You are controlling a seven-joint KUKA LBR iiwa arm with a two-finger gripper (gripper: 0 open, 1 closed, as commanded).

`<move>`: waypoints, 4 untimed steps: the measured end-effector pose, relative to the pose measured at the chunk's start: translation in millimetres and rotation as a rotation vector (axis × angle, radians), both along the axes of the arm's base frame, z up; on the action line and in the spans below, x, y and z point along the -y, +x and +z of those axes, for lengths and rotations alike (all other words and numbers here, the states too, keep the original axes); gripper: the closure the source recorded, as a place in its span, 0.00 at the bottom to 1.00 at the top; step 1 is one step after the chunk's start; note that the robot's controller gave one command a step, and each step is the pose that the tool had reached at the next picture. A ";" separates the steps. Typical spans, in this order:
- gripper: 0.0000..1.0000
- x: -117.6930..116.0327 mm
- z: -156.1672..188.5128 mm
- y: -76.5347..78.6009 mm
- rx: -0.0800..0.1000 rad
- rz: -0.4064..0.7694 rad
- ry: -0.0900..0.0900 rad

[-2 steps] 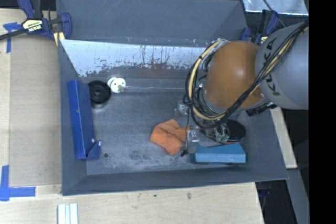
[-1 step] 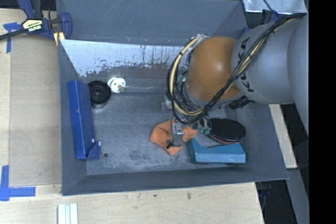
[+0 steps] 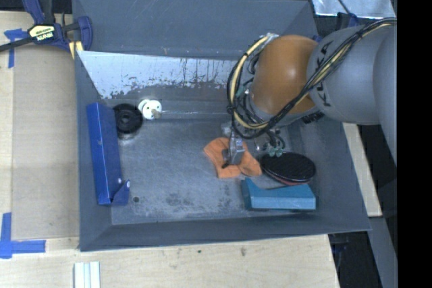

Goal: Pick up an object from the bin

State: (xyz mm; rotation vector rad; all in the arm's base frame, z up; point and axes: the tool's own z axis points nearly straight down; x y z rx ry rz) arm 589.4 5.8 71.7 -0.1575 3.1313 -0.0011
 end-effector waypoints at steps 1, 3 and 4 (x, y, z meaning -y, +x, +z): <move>1.00 0.0 0.0 0.0 0.000 -0.001 0.000; 1.00 -0.4 0.1 0.0 0.000 -0.001 0.001; 1.00 -0.4 0.1 0.0 0.000 -0.001 0.001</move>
Offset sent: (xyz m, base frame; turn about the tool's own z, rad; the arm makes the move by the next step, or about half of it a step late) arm 0.0000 0.0000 0.0000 0.0000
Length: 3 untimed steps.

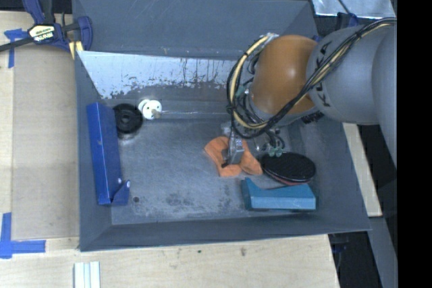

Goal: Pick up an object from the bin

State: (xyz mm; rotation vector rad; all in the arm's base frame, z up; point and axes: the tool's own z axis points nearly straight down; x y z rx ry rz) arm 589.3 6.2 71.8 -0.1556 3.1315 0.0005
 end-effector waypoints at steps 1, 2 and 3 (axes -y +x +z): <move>1.00 0.0 0.0 0.0 0.000 0.000 0.000; 1.00 0.0 0.0 0.0 0.000 0.000 0.000; 1.00 0.0 0.0 0.0 0.000 0.000 0.000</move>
Offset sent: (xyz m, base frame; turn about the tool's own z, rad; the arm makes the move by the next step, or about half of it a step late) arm 0.0000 0.0000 0.0000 0.0000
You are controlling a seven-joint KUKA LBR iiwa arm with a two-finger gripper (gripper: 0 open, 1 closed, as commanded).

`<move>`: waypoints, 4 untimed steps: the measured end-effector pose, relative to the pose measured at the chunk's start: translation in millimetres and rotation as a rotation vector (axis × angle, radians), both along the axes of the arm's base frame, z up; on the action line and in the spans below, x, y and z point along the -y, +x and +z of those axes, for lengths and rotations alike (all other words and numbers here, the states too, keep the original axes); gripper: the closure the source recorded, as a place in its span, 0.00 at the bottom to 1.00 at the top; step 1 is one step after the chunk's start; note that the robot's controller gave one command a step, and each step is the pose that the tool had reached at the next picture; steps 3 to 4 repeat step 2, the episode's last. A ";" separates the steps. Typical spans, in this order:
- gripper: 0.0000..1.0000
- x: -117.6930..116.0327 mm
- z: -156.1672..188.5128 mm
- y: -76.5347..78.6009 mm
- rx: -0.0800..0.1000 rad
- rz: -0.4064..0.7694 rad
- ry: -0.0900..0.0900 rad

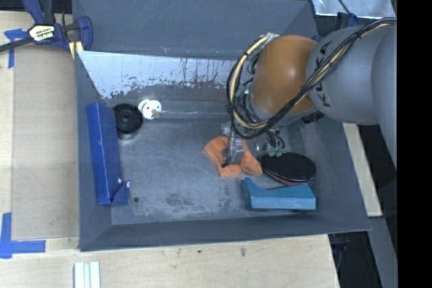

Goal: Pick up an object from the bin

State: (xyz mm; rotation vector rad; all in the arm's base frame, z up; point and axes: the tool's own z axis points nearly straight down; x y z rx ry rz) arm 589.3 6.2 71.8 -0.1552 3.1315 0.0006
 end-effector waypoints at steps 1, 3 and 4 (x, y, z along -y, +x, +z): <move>1.00 14.6 90.2 -25.1 -0.003 0.079 -0.001; 1.00 14.6 90.2 -25.1 -0.003 0.078 -0.001; 1.00 14.6 90.2 -25.1 -0.003 0.078 -0.001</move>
Offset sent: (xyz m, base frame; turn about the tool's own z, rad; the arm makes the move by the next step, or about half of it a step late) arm 0.0000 0.0000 0.0000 0.0000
